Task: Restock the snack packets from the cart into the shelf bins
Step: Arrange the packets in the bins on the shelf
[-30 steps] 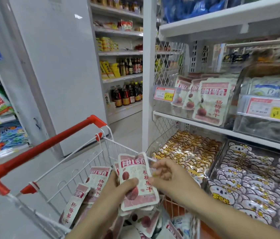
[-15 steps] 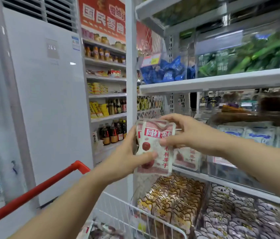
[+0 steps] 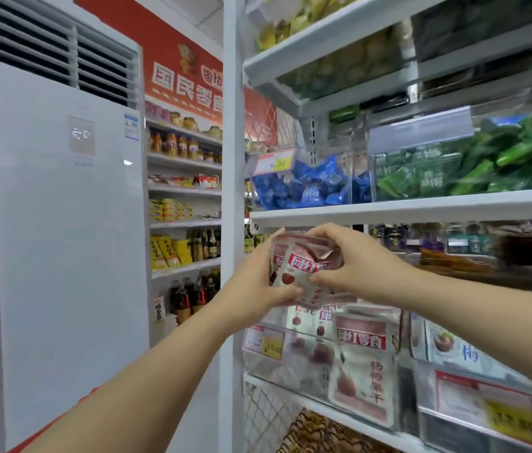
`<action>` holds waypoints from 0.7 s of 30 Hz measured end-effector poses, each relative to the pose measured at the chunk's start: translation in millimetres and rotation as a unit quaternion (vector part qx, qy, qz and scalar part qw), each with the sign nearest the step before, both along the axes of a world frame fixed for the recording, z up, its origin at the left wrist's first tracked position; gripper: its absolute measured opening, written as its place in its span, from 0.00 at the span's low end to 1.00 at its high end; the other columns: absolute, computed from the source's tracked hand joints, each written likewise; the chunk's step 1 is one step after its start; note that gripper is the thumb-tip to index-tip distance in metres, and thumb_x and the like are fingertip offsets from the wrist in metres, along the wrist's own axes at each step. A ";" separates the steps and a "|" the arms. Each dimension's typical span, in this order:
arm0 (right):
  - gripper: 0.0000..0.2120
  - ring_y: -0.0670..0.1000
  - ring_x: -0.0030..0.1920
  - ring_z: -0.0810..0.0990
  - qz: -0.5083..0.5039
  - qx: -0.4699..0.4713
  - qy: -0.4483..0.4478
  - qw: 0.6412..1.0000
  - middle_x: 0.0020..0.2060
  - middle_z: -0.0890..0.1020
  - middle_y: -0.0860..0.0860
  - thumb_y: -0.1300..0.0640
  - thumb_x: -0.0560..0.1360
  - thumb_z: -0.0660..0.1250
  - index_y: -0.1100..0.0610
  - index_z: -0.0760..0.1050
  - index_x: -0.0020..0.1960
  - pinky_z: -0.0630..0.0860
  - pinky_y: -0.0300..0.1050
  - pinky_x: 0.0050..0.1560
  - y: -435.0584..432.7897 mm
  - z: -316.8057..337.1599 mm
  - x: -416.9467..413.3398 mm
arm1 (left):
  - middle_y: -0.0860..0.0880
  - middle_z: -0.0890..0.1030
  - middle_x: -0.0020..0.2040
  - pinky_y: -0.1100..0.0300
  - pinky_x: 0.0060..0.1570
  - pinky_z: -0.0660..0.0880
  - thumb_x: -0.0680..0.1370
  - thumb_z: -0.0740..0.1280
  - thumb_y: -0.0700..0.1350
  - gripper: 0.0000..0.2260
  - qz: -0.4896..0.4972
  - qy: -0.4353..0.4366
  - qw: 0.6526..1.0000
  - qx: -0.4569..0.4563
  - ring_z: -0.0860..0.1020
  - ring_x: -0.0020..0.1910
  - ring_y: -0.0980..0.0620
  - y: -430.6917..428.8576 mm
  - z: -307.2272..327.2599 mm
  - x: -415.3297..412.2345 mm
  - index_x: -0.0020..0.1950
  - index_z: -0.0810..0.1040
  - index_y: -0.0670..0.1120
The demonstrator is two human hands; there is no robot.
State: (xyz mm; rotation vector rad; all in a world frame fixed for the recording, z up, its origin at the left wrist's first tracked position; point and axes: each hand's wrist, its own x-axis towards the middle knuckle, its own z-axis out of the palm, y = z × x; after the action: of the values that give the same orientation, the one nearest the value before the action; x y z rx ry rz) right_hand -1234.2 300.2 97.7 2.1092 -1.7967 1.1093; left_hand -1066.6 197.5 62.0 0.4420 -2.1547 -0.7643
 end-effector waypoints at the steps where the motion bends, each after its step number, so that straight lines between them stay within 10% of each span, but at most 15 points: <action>1: 0.26 0.42 0.53 0.79 -0.013 0.013 0.020 1.000 0.56 0.80 0.43 0.54 0.70 0.78 0.49 0.72 0.66 0.77 0.37 0.52 -7.8 0.4 -3.7 | 0.52 0.80 0.60 0.61 0.48 0.82 0.74 0.76 0.38 0.35 0.006 -0.018 1.000 0.005 0.82 0.56 0.57 -6.8 0.0 -3.7 0.77 0.63 0.51; 7: 0.23 0.47 0.50 0.79 -0.055 0.157 0.102 0.981 0.52 0.80 0.45 0.51 0.69 0.78 0.49 0.73 0.60 0.74 0.41 0.47 -47.1 -3.9 -20.5 | 0.57 0.83 0.53 0.68 0.47 0.78 0.73 0.77 0.44 0.25 0.015 -0.195 0.981 0.005 0.81 0.48 0.63 -45.9 0.2 -18.0 0.64 0.69 0.57; 13: 0.17 0.47 0.47 0.82 -0.059 0.301 0.133 0.942 0.46 0.83 0.45 0.52 0.68 0.79 0.48 0.75 0.52 0.76 0.39 0.44 -76.3 -13.1 -35.4 | 0.47 0.84 0.55 0.44 0.62 0.77 0.74 0.77 0.46 0.19 -0.002 -0.340 0.939 0.046 0.82 0.51 0.47 -72.7 -10.7 -41.8 0.61 0.76 0.50; 17: 0.19 0.48 0.49 0.82 -0.073 0.350 0.160 0.920 0.48 0.84 0.45 0.49 0.68 0.79 0.48 0.77 0.55 0.78 0.46 0.54 -87.7 -19.1 -37.9 | 0.52 0.85 0.51 0.59 0.53 0.76 0.75 0.75 0.53 0.11 -0.010 -0.448 0.893 0.042 0.80 0.47 0.53 -84.9 -11.6 -55.9 0.54 0.79 0.52; 21: 0.23 0.49 0.48 0.82 -0.091 0.334 0.174 0.922 0.49 0.83 0.45 0.45 0.67 0.79 0.51 0.78 0.57 0.80 0.50 0.54 -93.7 -16.7 -40.7 | 0.48 0.81 0.62 0.45 0.66 0.73 0.69 0.70 0.71 0.34 0.020 -0.556 0.831 0.011 0.79 0.61 0.45 -94.3 -15.3 -64.6 0.64 0.78 0.48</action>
State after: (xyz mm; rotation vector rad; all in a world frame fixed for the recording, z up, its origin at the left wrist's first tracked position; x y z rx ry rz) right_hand -1274.9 206.6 81.0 2.1875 -2.3229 0.0365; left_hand -1131.2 103.2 46.6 1.1535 -3.1783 -0.5343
